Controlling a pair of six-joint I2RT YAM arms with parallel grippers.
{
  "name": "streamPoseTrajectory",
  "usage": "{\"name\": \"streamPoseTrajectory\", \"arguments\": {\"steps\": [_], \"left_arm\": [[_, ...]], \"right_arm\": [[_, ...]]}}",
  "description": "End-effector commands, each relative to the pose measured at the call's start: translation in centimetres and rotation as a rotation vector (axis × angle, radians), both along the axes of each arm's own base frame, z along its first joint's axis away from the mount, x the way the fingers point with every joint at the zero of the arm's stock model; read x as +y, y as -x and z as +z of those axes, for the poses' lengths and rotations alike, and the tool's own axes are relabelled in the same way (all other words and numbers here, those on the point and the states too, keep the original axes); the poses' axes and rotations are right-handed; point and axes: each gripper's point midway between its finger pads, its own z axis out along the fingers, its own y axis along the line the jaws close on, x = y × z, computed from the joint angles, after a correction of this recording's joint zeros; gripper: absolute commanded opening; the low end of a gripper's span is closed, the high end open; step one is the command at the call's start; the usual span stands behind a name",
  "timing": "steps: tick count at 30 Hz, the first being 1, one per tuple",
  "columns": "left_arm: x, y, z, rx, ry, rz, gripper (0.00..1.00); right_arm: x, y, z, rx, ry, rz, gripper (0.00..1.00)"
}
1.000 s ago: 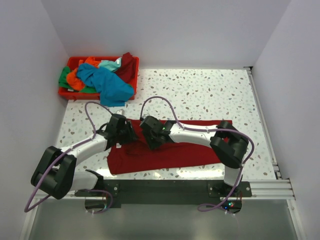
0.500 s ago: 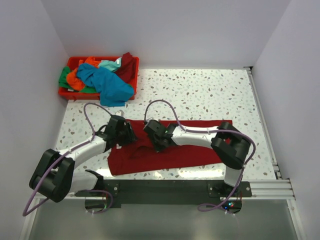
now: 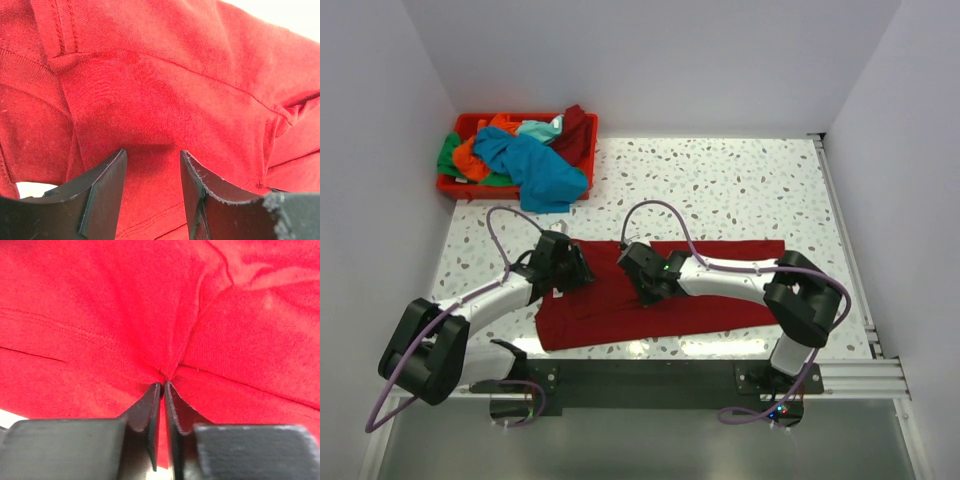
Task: Fold and stack the t-shirts
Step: Fold the tshirt
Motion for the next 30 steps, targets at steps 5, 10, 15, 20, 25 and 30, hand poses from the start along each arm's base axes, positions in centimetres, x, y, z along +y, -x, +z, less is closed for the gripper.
{"name": "streamPoseTrajectory", "arguments": {"steps": [5, 10, 15, 20, 25, 30], "left_arm": [[1.4, 0.6, -0.9, 0.029, -0.060, 0.030, 0.52], [2.2, 0.0, -0.5, 0.014, -0.113, 0.037, 0.53], [2.8, -0.7, 0.2, -0.003, -0.152, 0.040, 0.53], [3.1, -2.4, 2.2, -0.047, -0.193, 0.034, 0.53], [2.9, -5.4, 5.7, -0.126, -0.239, 0.019, 0.53], [1.1, -7.1, 6.4, -0.150, -0.193, -0.030, 0.53]], "right_arm": [[-1.4, 0.2, 1.7, -0.022, 0.014, -0.046, 0.39], [-3.2, -1.0, 4.8, -0.111, 0.023, -0.096, 0.56], [-7.0, -6.3, 6.9, -0.145, -0.056, -0.242, 0.58], [-11.2, -11.9, 7.6, -0.177, -0.081, -0.334, 0.59], [-13.7, -15.5, 5.6, -0.156, -0.066, -0.389, 0.59], [-15.3, -16.6, 3.4, -0.122, -0.033, -0.416, 0.59]]}}
